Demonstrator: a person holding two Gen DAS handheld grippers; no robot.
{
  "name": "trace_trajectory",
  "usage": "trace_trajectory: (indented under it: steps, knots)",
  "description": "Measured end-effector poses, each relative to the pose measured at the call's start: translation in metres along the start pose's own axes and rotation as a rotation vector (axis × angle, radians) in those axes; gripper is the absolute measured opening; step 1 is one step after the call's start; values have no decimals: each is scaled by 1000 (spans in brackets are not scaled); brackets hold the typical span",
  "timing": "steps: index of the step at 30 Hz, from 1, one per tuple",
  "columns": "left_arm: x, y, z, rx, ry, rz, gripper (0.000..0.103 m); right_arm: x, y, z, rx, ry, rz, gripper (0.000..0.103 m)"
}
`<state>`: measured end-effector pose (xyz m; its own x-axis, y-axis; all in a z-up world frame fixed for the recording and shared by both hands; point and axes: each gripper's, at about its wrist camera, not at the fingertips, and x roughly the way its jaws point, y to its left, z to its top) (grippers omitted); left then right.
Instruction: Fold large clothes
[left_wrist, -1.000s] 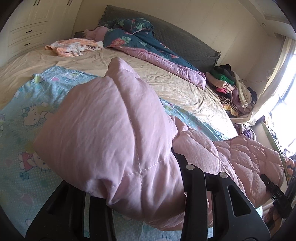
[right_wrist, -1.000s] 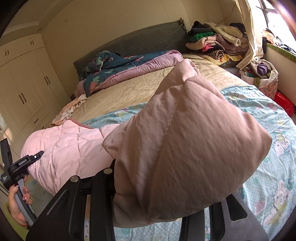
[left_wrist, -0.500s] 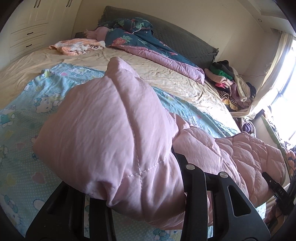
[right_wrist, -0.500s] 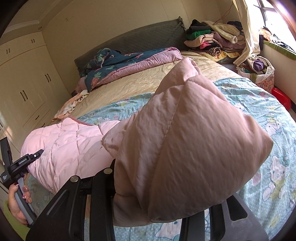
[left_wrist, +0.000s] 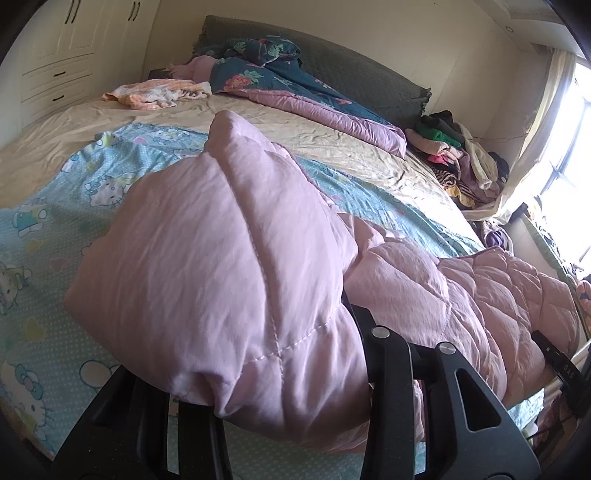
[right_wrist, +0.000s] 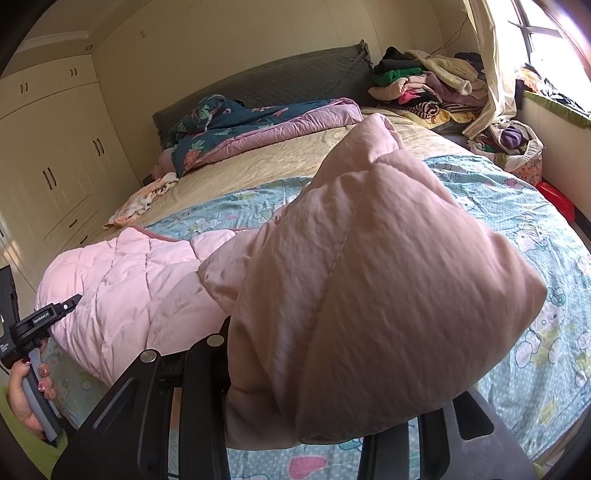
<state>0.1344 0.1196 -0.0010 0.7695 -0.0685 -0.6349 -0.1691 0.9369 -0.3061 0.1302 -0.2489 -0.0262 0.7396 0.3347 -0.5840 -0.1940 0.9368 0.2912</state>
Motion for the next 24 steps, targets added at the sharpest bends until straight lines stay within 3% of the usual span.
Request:
trace_trajectory:
  steps: [16,24]
  knots:
    - [-5,24,-39,5,36,-4,33,-8,-11,-42,44,41,-19,34]
    - [14,34,-53,-9,64,20,42,24,-35,-51,141,133,-59,45]
